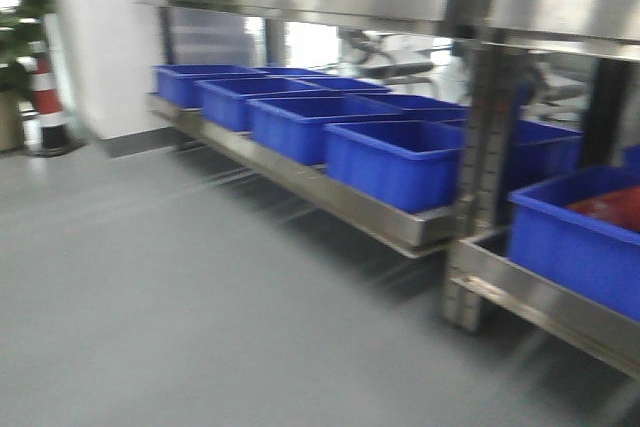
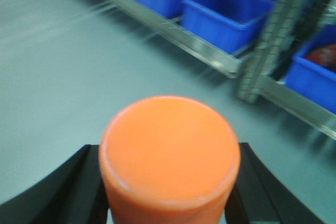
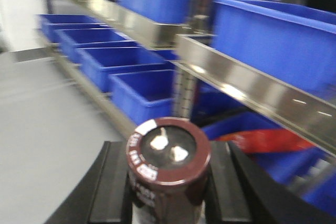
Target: Place cylindrical capacitor in blue bin on shelf
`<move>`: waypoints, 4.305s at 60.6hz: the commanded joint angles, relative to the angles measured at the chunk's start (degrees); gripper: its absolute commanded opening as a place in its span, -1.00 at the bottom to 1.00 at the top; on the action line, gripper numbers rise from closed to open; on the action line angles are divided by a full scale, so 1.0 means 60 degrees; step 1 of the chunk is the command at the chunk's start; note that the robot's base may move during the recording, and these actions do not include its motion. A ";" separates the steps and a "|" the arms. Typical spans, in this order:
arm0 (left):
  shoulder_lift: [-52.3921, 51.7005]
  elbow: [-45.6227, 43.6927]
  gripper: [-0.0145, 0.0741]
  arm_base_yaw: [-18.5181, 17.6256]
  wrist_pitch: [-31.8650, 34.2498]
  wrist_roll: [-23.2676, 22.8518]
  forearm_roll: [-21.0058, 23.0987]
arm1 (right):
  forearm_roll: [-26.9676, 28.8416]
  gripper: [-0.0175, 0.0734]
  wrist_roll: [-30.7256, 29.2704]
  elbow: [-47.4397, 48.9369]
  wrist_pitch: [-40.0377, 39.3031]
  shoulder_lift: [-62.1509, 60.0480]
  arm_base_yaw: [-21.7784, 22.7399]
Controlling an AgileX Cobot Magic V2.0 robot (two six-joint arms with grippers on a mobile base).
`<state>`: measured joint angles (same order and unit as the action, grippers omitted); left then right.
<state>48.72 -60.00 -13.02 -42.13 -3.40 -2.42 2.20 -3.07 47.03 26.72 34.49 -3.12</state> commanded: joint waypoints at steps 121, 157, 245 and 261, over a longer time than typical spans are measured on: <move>-0.0064 -0.0044 -0.92 -0.0060 0.0190 -0.0037 0.0027 | 0.0007 -0.75 0.0001 0.0061 -0.0236 -0.0066 0.0010; -0.0064 -0.0044 -0.92 -0.0060 0.0190 -0.0037 0.0027 | 0.0007 -0.75 0.0001 0.0061 -0.0236 -0.0066 0.0010; -0.0045 -0.0044 -0.92 -0.0060 0.0190 -0.0037 0.0027 | 0.0007 -0.75 0.0001 0.0061 -0.0236 -0.0066 0.0010; -0.0044 -0.0044 -0.92 -0.0060 0.0409 -0.0037 0.0027 | 0.0007 -0.75 0.0001 0.0061 -0.0236 -0.0066 0.0010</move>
<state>48.72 -60.00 -13.02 -41.55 -3.40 -2.31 2.20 -3.07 47.03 26.72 34.49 -3.12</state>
